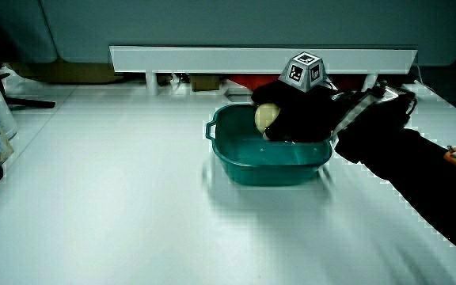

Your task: Place pear into plate

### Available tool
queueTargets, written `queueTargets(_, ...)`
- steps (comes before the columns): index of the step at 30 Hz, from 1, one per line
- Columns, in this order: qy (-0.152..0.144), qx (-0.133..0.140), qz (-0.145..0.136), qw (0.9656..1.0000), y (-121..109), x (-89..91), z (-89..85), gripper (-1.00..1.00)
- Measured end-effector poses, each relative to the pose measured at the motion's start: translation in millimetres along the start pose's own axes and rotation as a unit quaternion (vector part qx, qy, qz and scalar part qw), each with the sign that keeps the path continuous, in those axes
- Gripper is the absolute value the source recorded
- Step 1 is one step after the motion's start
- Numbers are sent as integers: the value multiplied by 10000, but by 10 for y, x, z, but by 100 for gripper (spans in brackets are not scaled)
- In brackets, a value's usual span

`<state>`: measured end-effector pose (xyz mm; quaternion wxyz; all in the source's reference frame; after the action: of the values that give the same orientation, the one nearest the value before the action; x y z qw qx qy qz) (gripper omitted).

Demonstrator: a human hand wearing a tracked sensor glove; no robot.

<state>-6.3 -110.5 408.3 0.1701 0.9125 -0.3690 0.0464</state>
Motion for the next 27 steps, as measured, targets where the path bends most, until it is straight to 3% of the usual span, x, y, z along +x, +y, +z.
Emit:
queueTargets(4, -235, -49, -124, 9996, 116, -23, -124, 0)
queueTargets(6, -143, -246, -130, 9995, 183, -14, -193, 0)
queueTargets(12, 109, -505, -411, 9978, 282, 110, -397, 0)
queueTargets(18, 114, -751, -639, 9951, 353, 216, -557, 0)
queueTargets(27, 213, -975, -606, 9932, 317, 222, -831, 0)
